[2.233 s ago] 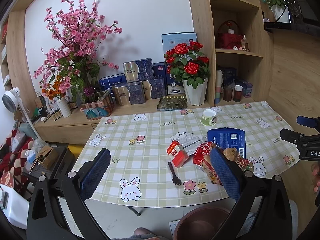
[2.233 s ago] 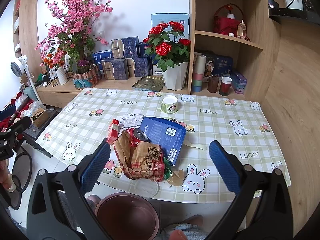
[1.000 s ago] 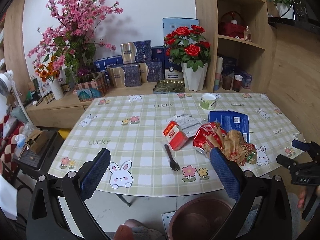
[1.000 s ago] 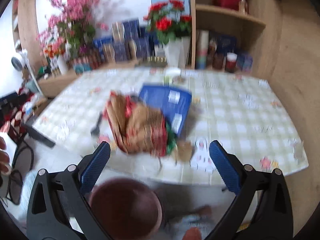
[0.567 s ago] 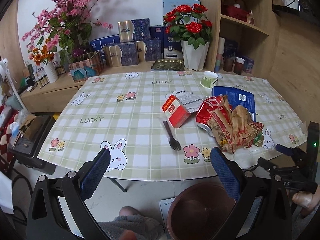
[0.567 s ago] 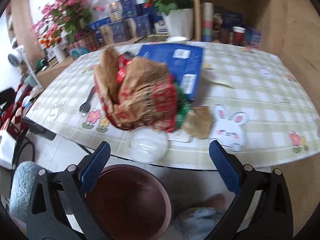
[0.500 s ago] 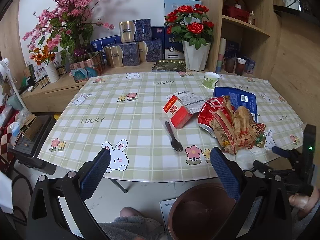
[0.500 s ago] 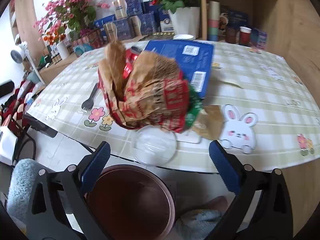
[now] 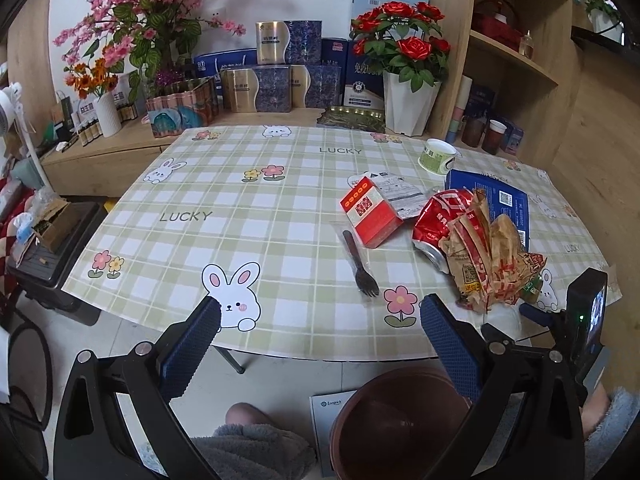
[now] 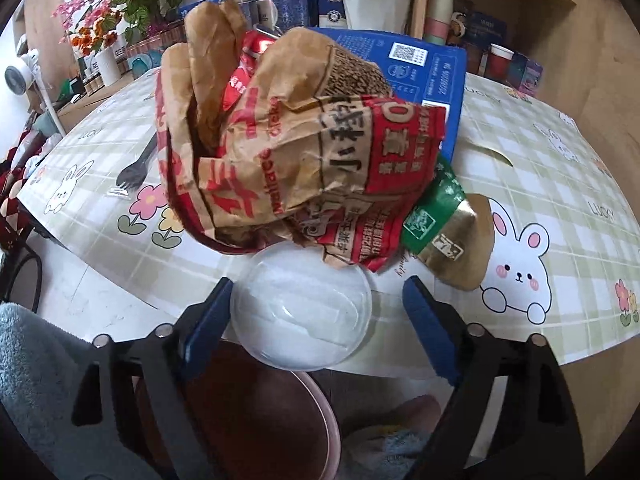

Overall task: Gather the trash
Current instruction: 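Grasp the crumpled brown paper snack bag with the right gripper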

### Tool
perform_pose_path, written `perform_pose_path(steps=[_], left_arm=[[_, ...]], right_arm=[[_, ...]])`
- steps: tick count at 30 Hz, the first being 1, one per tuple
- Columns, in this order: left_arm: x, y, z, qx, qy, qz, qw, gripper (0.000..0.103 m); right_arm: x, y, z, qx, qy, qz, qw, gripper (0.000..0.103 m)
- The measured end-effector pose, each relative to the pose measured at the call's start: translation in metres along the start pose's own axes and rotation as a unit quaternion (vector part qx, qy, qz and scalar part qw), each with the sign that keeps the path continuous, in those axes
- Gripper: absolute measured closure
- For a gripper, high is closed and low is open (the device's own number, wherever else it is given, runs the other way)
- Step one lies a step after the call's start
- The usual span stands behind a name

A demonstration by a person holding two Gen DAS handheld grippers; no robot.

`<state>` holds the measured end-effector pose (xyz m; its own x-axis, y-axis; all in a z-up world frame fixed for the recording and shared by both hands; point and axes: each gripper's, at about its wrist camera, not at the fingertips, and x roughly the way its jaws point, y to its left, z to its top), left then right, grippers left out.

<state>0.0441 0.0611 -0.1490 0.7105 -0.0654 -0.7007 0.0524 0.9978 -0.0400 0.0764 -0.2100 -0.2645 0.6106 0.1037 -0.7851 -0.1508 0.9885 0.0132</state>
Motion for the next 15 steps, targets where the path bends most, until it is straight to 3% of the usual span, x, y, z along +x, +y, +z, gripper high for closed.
perform_pose_path(steps=[3, 10, 15], left_arm=[[0.001, -0.005, -0.001, 0.006, -0.001, -0.008, 1.0000, 0.005], [0.001, -0.014, -0.002, 0.011, -0.001, -0.034, 0.9994, 0.005], [0.014, -0.020, -0.004, -0.016, 0.020, -0.097, 0.9949, 0.006]], right_arm=[[-0.004, 0.006, 0.000, -0.017, 0.002, 0.004, 1.000, 0.036], [-0.026, 0.007, -0.001, 0.010, -0.004, 0.069, 0.998, 0.036], [-0.027, 0.002, -0.007, 0.020, 0.007, 0.078, 0.997, 0.036]])
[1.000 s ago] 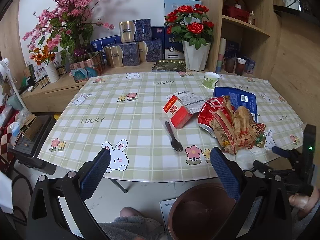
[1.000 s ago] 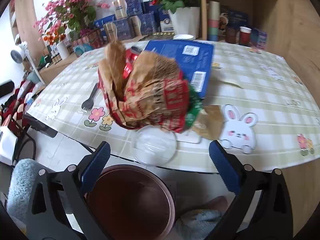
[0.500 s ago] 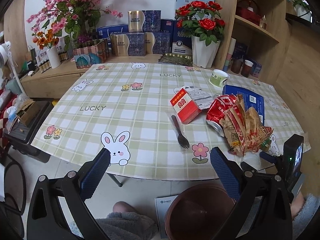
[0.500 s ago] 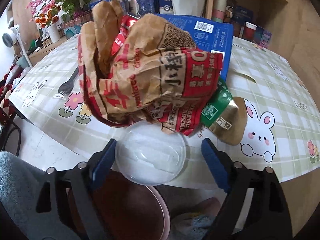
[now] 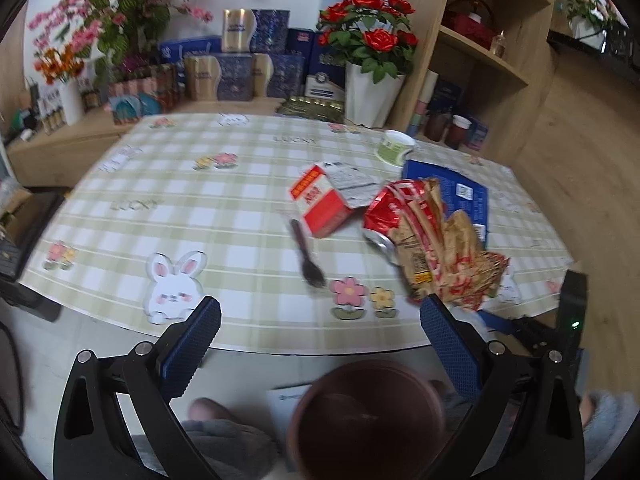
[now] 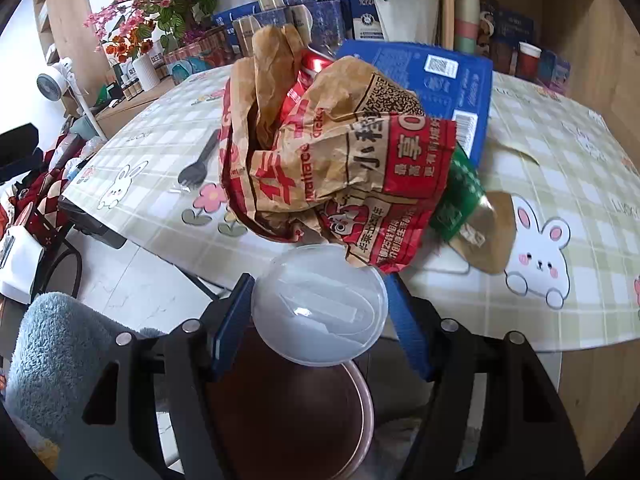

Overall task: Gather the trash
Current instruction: 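Grasp the crumpled brown paper snack bag with the right gripper, then pass the paper bag from the right gripper into the left gripper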

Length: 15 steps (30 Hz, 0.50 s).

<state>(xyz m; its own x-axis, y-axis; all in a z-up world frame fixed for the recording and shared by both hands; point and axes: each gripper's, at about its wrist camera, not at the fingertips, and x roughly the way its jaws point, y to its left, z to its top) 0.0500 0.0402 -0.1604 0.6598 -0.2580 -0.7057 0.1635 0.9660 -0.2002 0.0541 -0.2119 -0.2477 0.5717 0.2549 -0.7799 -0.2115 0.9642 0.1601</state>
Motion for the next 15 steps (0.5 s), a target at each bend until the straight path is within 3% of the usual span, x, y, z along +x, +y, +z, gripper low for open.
perform_pose_path(steps=[3, 9, 15], left_arm=[[0.019, -0.008, 0.005, -0.022, 0.018, -0.052, 0.9983, 0.009], [0.071, -0.038, 0.028, -0.047, 0.053, -0.114, 0.9909, 0.019], [0.118, -0.059, 0.030, -0.067, 0.100, -0.137, 0.9832, 0.019]], right_arm=[[0.003, -0.009, -0.002, 0.019, 0.003, 0.000, 1.000, 0.036], [0.003, -0.010, -0.005, 0.023, 0.000, 0.000, 1.000, 0.036], [0.004, -0.012, -0.004, 0.020, -0.002, 0.001, 1.000, 0.036]])
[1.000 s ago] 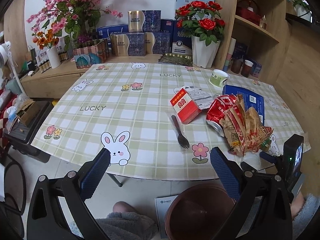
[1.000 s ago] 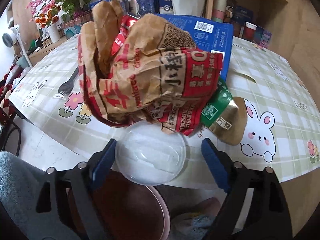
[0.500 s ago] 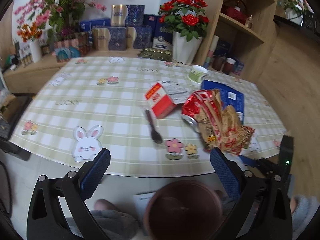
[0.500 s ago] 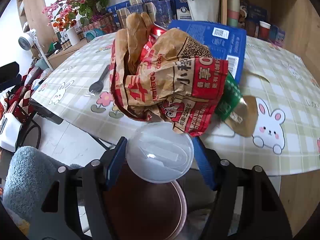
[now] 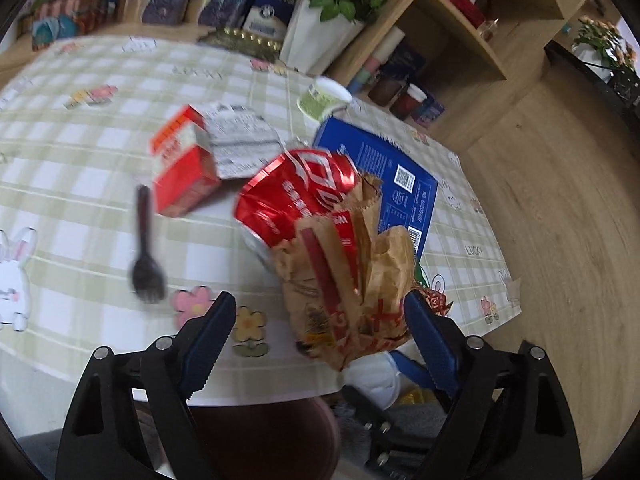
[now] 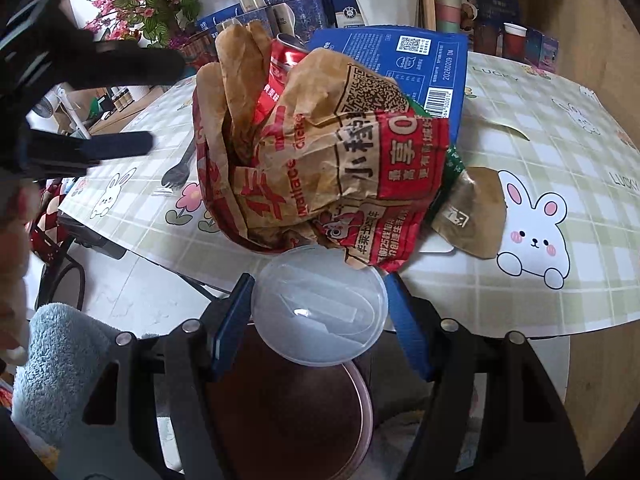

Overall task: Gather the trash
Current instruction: 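Pass the paper bag from the right gripper into the left gripper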

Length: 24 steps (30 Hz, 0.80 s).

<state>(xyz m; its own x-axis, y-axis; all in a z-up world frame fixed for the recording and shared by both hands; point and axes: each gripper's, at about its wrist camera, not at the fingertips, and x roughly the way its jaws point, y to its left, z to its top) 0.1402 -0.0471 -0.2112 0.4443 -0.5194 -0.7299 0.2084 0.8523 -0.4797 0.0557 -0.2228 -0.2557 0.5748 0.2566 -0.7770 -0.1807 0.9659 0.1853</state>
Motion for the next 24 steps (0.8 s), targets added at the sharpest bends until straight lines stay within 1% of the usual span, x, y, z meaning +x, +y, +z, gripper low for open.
perform_pose_path(steps=[3, 5, 6, 8, 9, 10, 12, 17, 21, 24], left_arm=[[0.025, 0.004, 0.001, -0.032, 0.021, -0.010, 0.9992, 0.020], [0.035, 0.009, 0.000, -0.053, 0.031, -0.015, 0.9980, 0.023], [0.039, 0.013, -0.001, -0.067, 0.037, -0.020, 0.9969, 0.029], [0.044, 0.018, -0.002, -0.088, 0.044, -0.031, 0.9946, 0.049], [0.045, 0.021, -0.003, -0.100, 0.048, -0.044, 0.9928, 0.055], [0.043, 0.023, -0.003, -0.105, 0.046, -0.044, 0.9924, 0.057], [0.035, 0.021, -0.003, -0.095, 0.041, -0.032, 0.9941, 0.059], [0.005, 0.010, 0.003, -0.062, 0.012, -0.024, 0.9977, 0.060], [-0.026, -0.003, 0.006, -0.016, -0.026, -0.002, 0.9995, 0.061], [-0.046, -0.008, 0.007, 0.002, -0.051, 0.008, 0.9987, 0.061]], right_arm=[[0.000, 0.002, -0.001, -0.006, -0.001, -0.001, 1.000, 0.036], [0.000, 0.002, 0.000, -0.009, -0.002, -0.001, 1.000, 0.036], [0.000, 0.002, -0.001, -0.010, -0.002, -0.001, 1.000, 0.036], [0.000, 0.002, -0.001, -0.011, -0.004, -0.001, 1.000, 0.036], [0.000, 0.002, -0.002, -0.010, -0.004, -0.001, 1.000, 0.036], [-0.001, 0.002, -0.002, -0.008, -0.004, 0.000, 1.000, 0.036], [-0.005, 0.001, -0.003, -0.004, -0.008, 0.003, 1.000, 0.036], [-0.016, -0.002, -0.002, -0.005, -0.023, -0.002, 1.000, 0.036], [-0.023, -0.005, 0.000, 0.003, -0.035, -0.003, 0.999, 0.036], [-0.030, -0.003, 0.000, 0.006, -0.042, -0.004, 0.999, 0.036]])
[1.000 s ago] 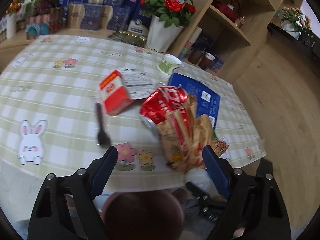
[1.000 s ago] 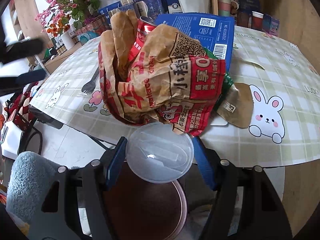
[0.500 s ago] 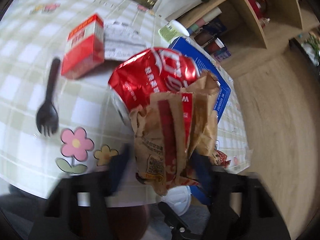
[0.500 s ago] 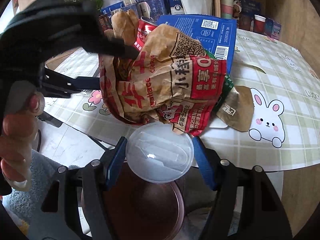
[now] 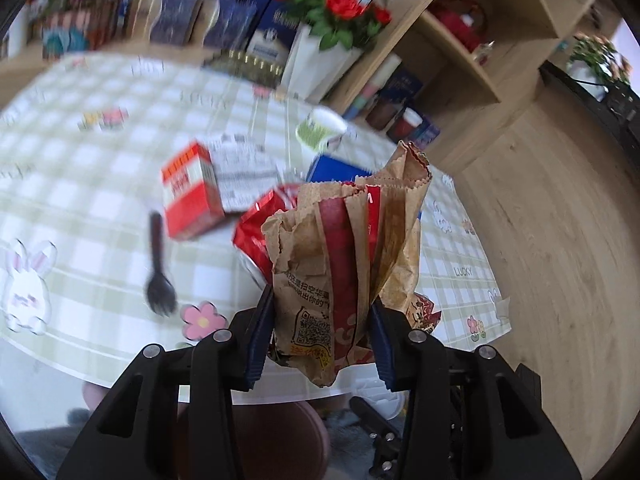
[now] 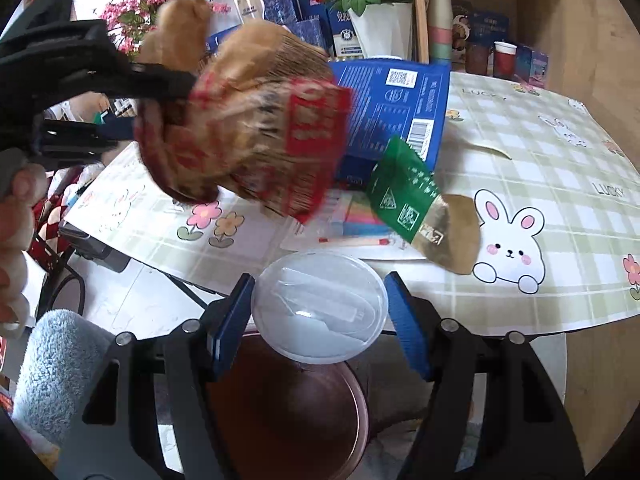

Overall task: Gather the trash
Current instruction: 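Pass the paper bag from the right gripper into the left gripper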

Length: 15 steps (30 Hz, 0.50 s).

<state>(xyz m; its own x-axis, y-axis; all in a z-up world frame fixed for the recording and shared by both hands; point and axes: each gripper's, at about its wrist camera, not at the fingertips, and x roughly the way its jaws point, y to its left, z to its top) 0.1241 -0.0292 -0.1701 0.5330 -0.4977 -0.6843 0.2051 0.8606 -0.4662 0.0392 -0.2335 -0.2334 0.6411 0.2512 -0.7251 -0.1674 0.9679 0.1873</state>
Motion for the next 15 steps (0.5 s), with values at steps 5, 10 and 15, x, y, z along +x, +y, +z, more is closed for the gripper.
perform_pose_path(steps=[5, 10, 15], left_arm=[[-0.036, 0.002, 0.002, 0.025, -0.018, -0.001, 0.9995, 0.061], [-0.070, 0.007, 0.000, 0.046, -0.027, 0.000, 0.9986, 0.061], [-0.090, 0.016, -0.014, 0.048, -0.019, -0.008, 0.9986, 0.061]], right_arm=[[-0.019, 0.007, 0.004, -0.004, -0.019, 0.004, 1.000, 0.036], [-0.042, 0.011, 0.011, -0.007, -0.045, 0.003, 0.999, 0.036], [-0.065, 0.013, 0.020, -0.011, -0.071, 0.001, 0.997, 0.036]])
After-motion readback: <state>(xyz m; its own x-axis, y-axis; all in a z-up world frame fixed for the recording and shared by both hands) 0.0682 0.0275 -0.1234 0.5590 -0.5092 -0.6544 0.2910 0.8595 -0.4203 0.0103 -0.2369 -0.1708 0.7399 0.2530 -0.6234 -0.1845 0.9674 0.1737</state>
